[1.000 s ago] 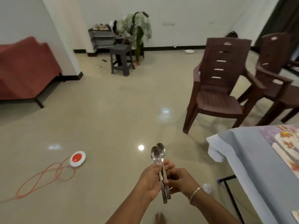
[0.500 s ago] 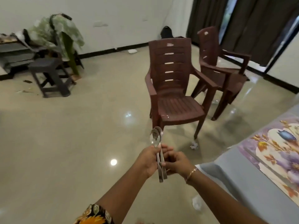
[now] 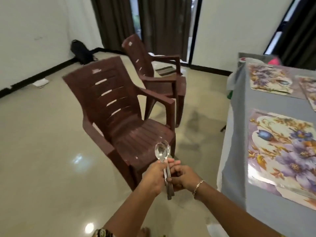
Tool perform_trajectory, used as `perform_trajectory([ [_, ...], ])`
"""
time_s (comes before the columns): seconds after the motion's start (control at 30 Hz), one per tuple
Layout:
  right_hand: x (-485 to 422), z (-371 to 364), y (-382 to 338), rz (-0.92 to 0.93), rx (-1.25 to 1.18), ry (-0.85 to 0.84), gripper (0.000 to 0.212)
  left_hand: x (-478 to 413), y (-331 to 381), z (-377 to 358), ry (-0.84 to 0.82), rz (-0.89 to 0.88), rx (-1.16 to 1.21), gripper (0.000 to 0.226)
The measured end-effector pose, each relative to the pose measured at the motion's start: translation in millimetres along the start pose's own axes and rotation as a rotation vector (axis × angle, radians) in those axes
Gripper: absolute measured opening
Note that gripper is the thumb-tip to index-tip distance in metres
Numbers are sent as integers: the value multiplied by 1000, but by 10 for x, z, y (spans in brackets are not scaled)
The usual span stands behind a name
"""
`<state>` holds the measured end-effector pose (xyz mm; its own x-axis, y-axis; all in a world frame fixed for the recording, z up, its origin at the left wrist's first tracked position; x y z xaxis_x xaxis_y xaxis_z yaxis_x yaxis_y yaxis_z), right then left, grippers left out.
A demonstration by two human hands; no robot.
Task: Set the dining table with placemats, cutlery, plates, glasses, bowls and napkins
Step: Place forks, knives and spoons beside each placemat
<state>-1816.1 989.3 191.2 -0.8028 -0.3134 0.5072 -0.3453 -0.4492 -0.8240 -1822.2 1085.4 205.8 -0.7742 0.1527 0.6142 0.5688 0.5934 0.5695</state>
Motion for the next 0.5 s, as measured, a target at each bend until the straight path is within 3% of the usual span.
perform_trajectory([
  [0.13, -351, 162, -251, -59, -112, 157, 25, -469, 446, -177, -111, 59, -173, 24],
  [0.5, -1234, 1144, -118, -146, -185, 395, 31, -1875, 640, -1009, -266, 266, -258, 23],
])
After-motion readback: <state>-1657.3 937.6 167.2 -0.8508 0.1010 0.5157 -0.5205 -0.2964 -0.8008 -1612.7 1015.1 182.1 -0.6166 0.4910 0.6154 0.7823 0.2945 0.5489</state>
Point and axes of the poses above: each hand's wrist, its own x-axis away from the middle knuckle, its own z-axis out of the back of the hand, y = z × x, the point moved 4 cm from there along -x, towards the middle knuckle, and after that the axes turned 9 degrees about x, right-handed, at the moved point
